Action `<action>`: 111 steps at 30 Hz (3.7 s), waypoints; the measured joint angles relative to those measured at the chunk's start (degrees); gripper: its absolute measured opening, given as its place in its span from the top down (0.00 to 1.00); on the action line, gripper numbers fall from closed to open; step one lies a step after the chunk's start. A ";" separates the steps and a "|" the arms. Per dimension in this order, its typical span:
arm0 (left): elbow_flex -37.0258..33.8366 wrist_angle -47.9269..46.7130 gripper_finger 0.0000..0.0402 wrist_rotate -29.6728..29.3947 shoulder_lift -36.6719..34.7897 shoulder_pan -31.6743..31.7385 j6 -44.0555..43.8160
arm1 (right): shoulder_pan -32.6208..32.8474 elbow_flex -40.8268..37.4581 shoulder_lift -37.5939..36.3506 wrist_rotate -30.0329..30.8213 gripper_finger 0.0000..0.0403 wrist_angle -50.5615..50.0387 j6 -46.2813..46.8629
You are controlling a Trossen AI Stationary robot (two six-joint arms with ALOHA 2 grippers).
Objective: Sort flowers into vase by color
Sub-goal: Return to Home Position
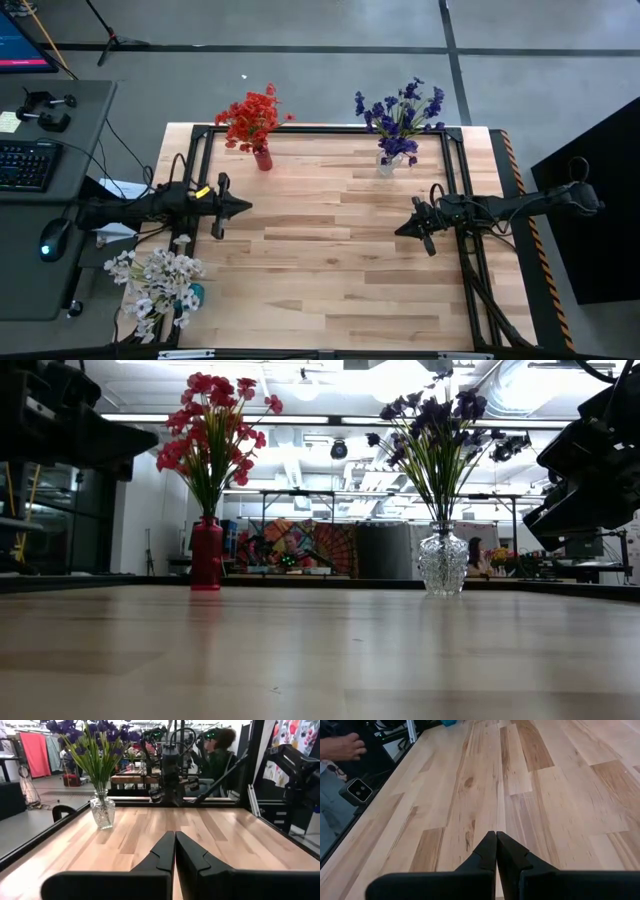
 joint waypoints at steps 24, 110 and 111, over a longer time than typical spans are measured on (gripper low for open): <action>0.00 0.06 1.00 -0.17 0.83 0.61 -2.51 | 0.01 0.00 0.02 0.00 1.00 0.00 0.00; 0.02 0.04 1.00 -0.17 1.58 0.61 -2.49 | -3.28 -0.07 -23.98 16.20 1.00 0.39 -14.08; 0.02 0.04 1.00 -0.17 1.57 0.61 -2.48 | -3.28 -0.07 -23.98 16.22 1.00 0.39 -14.07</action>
